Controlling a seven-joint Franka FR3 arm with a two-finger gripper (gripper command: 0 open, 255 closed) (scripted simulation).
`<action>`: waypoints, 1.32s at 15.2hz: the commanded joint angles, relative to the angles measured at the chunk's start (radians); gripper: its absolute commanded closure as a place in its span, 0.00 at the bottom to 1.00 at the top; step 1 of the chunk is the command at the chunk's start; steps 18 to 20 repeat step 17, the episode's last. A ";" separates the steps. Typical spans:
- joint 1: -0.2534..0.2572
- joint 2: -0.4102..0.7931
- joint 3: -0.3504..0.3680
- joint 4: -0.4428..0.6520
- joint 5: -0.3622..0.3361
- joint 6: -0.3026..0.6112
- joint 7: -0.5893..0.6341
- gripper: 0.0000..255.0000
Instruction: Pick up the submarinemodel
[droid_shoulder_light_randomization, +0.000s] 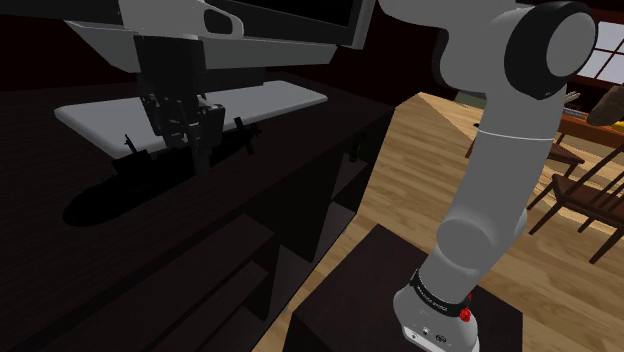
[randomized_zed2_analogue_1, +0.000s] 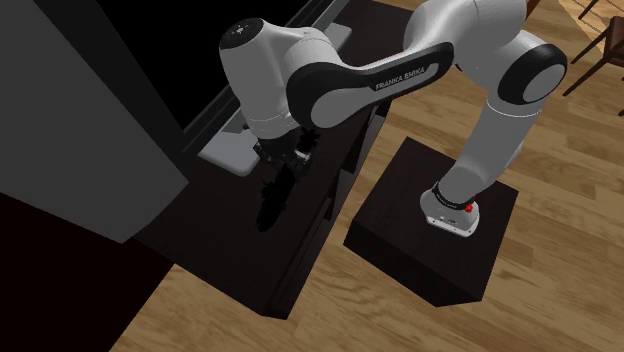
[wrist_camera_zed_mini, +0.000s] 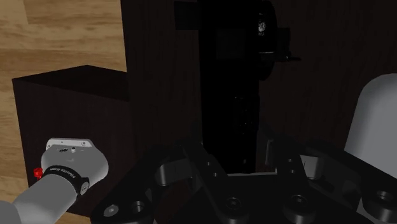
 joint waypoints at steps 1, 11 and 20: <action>0.004 0.003 0.000 0.016 -0.002 -0.015 0.003 1.00; 0.083 0.061 -0.011 0.212 -0.049 -0.170 0.043 1.00; 0.135 0.098 -0.020 0.313 -0.080 -0.244 0.063 1.00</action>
